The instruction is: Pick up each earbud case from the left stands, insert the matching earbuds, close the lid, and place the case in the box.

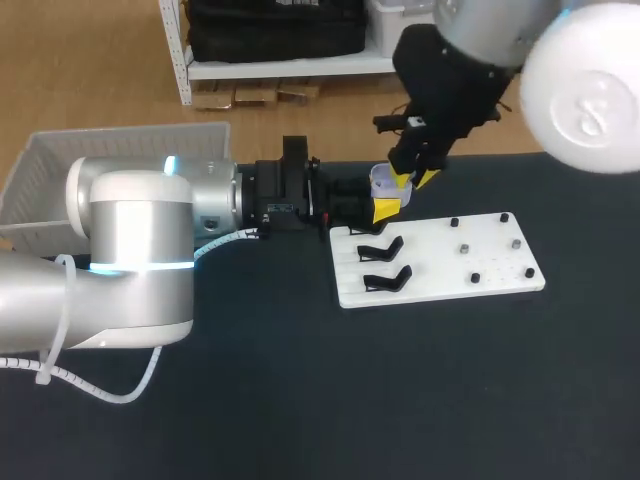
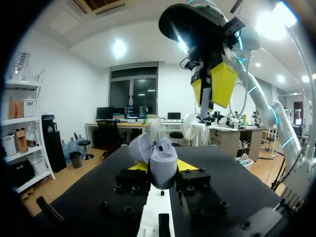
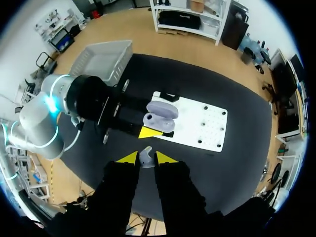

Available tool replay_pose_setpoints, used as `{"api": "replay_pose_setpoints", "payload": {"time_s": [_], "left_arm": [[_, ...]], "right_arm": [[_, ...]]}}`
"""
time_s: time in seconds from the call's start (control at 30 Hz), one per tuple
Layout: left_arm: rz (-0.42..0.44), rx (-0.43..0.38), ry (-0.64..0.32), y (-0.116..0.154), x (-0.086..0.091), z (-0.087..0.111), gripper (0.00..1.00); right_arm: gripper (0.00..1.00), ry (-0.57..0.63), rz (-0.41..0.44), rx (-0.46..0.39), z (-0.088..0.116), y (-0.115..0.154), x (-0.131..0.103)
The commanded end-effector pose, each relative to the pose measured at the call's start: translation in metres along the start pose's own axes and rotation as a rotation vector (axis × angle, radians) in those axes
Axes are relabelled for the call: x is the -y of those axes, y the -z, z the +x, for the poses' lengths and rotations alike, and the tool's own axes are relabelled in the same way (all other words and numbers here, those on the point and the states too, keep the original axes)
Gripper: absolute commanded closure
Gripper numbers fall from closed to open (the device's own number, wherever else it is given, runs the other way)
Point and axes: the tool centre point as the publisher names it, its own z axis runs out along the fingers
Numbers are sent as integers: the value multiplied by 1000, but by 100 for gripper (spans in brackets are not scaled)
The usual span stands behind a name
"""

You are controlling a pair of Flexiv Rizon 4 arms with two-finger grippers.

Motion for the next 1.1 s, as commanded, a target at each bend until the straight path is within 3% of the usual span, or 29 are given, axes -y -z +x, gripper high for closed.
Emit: {"api": "replay_pose_setpoints", "payload": {"time_s": [0.03, 1.1], "left_arm": [[-9, 10, -6, 0, 2, 2, 100], [-9, 10, -6, 0, 2, 2, 100]], "right_arm": [[100, 11, 8, -70, -15, -11, -3], [100, 58, 39, -122, -33, -31, 0]]}}
